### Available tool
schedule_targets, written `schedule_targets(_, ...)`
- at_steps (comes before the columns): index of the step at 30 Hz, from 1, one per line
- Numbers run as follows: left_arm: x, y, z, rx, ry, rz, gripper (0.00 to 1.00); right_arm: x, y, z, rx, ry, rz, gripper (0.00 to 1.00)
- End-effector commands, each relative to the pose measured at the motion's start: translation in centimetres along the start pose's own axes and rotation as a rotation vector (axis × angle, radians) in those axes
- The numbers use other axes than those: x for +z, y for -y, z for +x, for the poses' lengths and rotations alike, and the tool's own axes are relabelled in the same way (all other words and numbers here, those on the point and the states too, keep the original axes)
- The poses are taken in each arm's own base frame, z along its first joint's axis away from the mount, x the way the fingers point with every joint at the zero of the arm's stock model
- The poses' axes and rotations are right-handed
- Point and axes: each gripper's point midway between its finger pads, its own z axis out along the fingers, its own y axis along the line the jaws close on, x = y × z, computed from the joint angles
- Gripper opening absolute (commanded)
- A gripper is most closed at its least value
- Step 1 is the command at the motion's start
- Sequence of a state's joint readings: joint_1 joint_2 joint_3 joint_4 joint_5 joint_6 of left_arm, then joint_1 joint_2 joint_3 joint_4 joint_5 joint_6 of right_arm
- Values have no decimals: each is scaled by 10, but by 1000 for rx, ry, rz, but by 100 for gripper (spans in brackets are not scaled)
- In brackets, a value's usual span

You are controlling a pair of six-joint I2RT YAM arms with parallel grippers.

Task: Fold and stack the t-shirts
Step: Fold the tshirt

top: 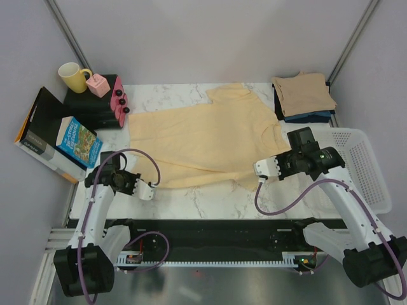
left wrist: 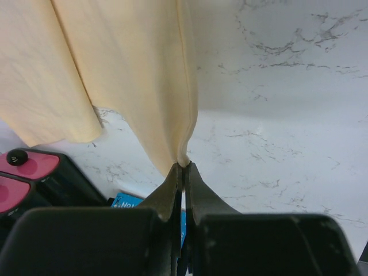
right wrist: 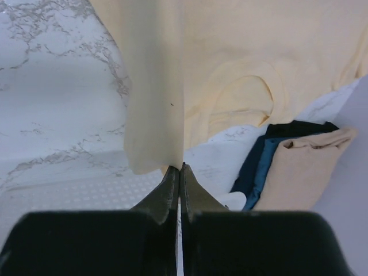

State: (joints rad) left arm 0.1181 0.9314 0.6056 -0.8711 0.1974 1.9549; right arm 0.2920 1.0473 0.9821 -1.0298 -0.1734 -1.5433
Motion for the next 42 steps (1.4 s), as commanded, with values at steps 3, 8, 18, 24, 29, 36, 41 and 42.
schedule_targets(3, -27, -2, -21, 11, 74, -28, 2, -32, -4, 3, -49, -50, 9, 0)
schedule_targets(8, -52, 12, -32, 15, 104, 37, 2, -36, 2, 2, -45, -48, 29, 0)
schedule_targets(18, -94, 37, -46, 49, 126, 172, 2, -30, 27, 1, -50, -40, 86, 0)
schedule_targets(24, -106, 28, -41, 56, 105, 164, 2, -33, 53, 2, -55, -56, 147, 0)
schedule_targets(29, -110, 16, -37, 74, 91, 136, 2, -46, 84, 3, -38, -69, 241, 0)
schedule_targets(36, -104, -8, -23, 41, 56, 95, 2, -31, 112, 8, -12, -82, 297, 0)
schedule_targets(41, -87, -25, -11, 59, 25, 41, 2, -7, 119, 11, -6, -75, 276, 0)
schedule_targets(42, -83, -28, -8, 53, 20, 35, 2, 0, 123, 12, -4, -73, 272, 0)
